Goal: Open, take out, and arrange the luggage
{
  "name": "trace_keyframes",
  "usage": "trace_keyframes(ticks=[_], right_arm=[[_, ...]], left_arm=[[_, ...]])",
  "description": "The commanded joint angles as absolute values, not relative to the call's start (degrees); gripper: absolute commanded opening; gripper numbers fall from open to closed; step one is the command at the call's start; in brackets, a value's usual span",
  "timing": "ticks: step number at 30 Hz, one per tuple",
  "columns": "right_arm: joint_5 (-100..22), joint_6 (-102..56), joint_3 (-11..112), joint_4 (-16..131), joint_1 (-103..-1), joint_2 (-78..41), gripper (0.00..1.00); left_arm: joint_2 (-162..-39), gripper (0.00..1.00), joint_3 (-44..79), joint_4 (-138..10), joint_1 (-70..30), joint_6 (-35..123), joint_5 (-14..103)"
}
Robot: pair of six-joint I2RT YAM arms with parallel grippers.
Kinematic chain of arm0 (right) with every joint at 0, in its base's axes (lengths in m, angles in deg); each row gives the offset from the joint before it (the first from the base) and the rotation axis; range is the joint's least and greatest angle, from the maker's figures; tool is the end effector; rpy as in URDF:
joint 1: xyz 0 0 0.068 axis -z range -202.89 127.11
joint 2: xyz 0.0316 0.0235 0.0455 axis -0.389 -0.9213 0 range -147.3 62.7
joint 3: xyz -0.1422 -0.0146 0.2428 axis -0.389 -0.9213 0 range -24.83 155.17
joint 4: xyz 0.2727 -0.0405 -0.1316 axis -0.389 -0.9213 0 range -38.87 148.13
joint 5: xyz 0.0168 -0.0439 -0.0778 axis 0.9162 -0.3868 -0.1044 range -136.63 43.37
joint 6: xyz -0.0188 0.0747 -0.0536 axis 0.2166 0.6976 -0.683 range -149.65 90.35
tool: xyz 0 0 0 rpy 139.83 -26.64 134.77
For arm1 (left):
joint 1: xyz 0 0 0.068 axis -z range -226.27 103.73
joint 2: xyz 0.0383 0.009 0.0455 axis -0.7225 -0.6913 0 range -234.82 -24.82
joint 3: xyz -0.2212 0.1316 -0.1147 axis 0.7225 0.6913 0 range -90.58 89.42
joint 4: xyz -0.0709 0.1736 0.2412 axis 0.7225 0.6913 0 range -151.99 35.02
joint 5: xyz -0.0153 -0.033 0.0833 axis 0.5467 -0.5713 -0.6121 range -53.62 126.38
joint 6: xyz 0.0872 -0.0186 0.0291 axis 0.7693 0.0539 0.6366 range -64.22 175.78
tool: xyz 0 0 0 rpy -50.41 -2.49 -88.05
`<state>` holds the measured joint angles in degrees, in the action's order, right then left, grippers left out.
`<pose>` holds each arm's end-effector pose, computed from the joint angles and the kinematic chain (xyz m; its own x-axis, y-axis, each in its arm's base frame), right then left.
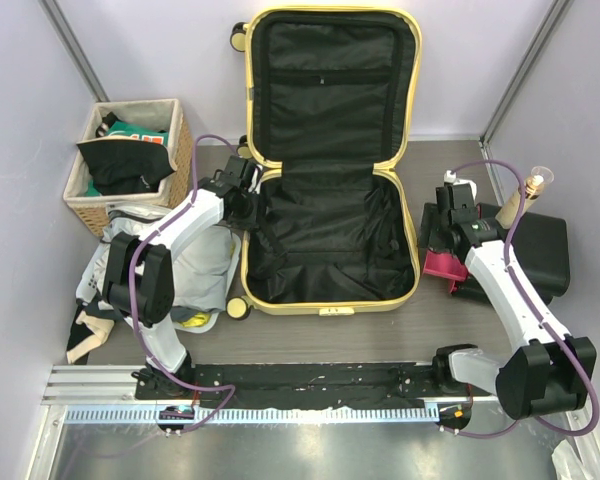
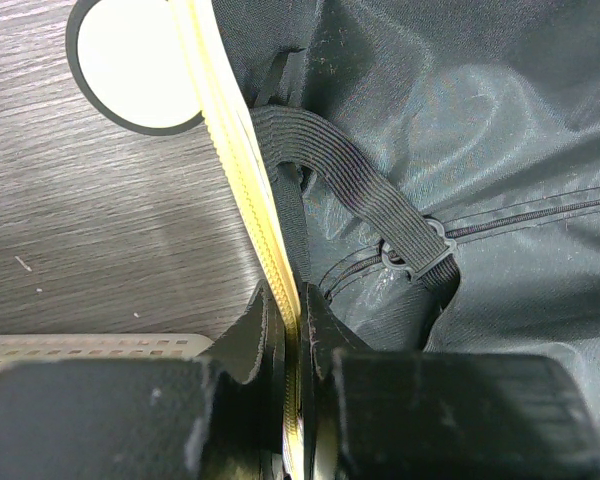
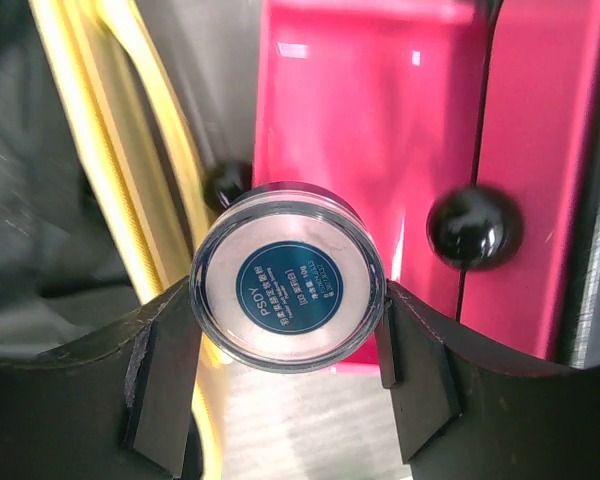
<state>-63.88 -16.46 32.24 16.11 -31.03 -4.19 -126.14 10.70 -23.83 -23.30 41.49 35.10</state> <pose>0.3063 0.0185 0.2525 -0.7472 0.1133 -0.6549 0.2226 0.9711 -0.0860 0.4089 -0.1713 0.1865 -0.8724 0.1018 -0.4782 0.1701 0.9802 -0.1017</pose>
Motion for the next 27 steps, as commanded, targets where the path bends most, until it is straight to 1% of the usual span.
trace_keyframes(ticks=[1,7,9,12,13,15,16,20,23,27], right_arm=[[-60.5,-17.8,31.3,16.0,-29.0,-2.6,0.21],[-62.8,-17.9,30.5,15.3,-27.3,-3.7,0.23],[-63.7,-17.3,30.7,15.0,-27.2,-3.6,0.25],[-65.5,-17.3,30.9,14.3,-27.2,-3.8,0.44],[-66.0,-17.3,30.9,14.0,-27.2,-3.9,0.57],[-66.7,-17.3,31.0,13.5,-27.2,-4.0,0.68],[-66.7,-17.3,31.0,13.4,-27.1,-3.9,0.76],[-66.8,-17.5,31.4,13.4,-27.2,-3.4,0.84],[-66.6,-17.8,32.0,13.3,-27.1,-3.2,0.86],[-64.3,-18.0,33.2,13.1,-27.2,-2.7,0.86]], left_arm=[[-127.4,0.00,11.6,-20.4,-20.2,45.8,42.8],[-127.1,0.00,11.8,-20.5,-20.1,45.9,42.5],[-127.1,0.00,11.8,-20.4,-19.9,45.9,42.5],[-127.3,0.00,11.6,-20.4,-19.8,45.9,42.6],[-127.4,0.00,11.7,-20.4,-19.9,45.9,42.7],[-127.4,0.00,11.7,-20.4,-19.8,45.9,42.6],[-127.4,0.00,11.7,-20.4,-19.8,45.9,42.6],[-127.5,0.00,11.6,-20.3,-19.6,45.9,42.6],[-127.5,0.00,11.6,-20.3,-19.5,45.9,42.6],[-127.6,0.00,11.6,-20.4,-19.5,45.8,42.6]])
